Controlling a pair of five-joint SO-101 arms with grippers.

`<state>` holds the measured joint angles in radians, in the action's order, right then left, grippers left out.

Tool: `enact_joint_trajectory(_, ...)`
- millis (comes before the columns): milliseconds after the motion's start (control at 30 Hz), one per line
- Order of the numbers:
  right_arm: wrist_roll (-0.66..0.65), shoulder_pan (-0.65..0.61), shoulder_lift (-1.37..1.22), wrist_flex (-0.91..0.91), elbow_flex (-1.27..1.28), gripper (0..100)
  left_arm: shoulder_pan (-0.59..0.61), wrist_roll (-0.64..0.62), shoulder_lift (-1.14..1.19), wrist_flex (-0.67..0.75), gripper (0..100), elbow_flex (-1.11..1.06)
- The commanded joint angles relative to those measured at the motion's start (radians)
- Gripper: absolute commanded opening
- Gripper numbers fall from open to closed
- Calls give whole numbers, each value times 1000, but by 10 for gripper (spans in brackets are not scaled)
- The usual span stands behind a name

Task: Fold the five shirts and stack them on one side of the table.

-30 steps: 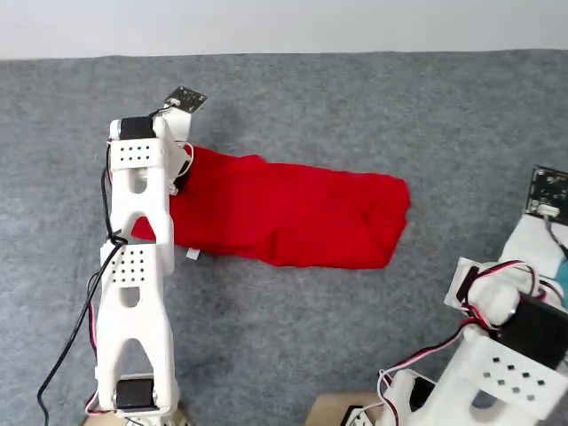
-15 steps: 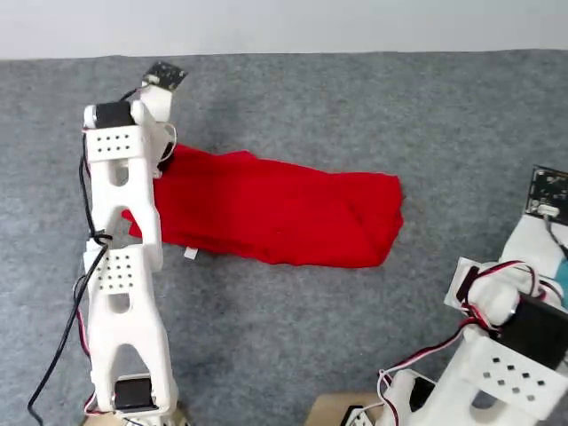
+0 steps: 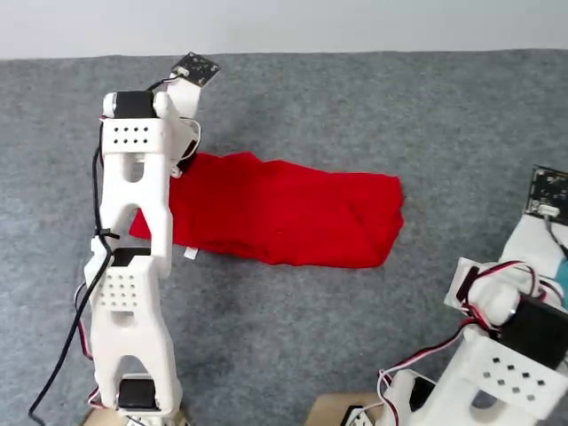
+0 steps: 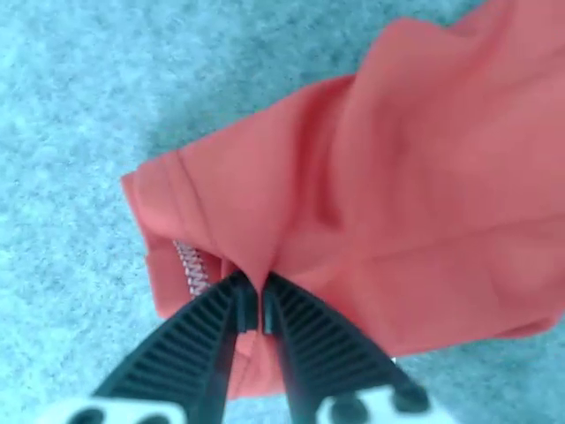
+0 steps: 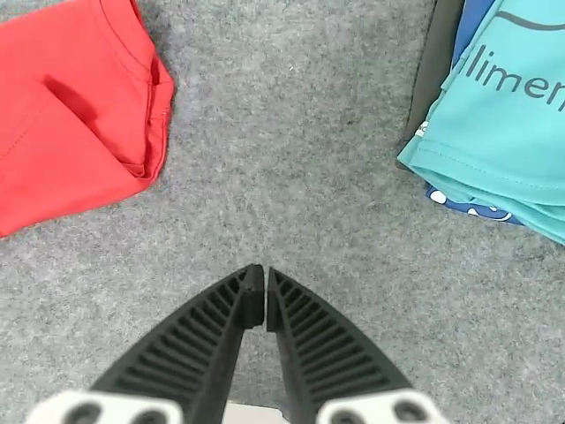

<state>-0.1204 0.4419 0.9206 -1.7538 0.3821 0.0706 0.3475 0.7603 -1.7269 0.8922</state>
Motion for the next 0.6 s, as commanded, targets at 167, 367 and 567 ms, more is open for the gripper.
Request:
enact_joint_trajectory(167,6,-7,27,-36,-3,15,107,-29,0,-15,213,7)
enact_joint_trajectory(367,6,-8,27,-36,-3,15,138,8,-8,-17,229,7)
enact_joint_trajectory(567,6,-12,27,-36,-5,15,132,-38,-11,-11,205,96)
